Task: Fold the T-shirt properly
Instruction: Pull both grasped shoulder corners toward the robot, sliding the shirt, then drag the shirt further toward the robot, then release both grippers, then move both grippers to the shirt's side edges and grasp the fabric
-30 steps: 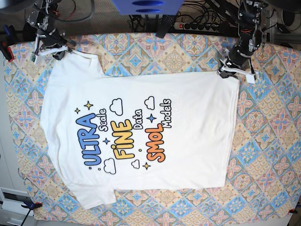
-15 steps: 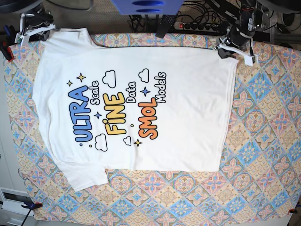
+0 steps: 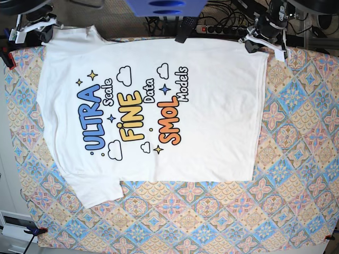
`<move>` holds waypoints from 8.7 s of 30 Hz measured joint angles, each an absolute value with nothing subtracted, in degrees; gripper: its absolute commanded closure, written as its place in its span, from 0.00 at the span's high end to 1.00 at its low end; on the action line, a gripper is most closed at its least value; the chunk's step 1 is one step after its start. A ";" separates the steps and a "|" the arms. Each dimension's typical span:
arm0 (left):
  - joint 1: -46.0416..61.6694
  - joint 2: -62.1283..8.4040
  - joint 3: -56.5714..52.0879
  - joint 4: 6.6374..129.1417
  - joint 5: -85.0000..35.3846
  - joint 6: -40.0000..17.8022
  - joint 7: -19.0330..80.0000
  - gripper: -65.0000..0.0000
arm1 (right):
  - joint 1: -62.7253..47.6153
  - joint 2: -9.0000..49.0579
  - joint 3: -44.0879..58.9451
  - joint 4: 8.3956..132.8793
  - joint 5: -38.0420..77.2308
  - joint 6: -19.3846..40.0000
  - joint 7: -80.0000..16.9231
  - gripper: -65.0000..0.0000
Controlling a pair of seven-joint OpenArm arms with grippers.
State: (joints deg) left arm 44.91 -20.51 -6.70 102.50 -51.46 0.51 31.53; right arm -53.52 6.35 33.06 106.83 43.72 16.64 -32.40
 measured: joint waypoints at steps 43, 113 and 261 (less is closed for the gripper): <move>8.93 -18.96 -4.10 82.43 -51.66 1.10 31.88 0.40 | -2.52 9.10 26.94 86.02 42.46 16.19 -53.28 0.44; 15.86 -14.13 -15.18 77.93 -52.29 -0.23 37.04 0.00 | -10.20 9.04 34.06 69.45 43.92 16.73 -45.47 0.03; -5.39 -19.20 4.89 64.99 -37.36 -7.20 37.47 0.00 | 22.76 28.10 -6.92 31.59 27.03 16.29 -24.73 0.66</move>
State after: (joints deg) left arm -5.39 -19.20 4.89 64.99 -37.36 -7.20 37.47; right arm 22.76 28.10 -6.92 31.59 27.03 16.29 -24.73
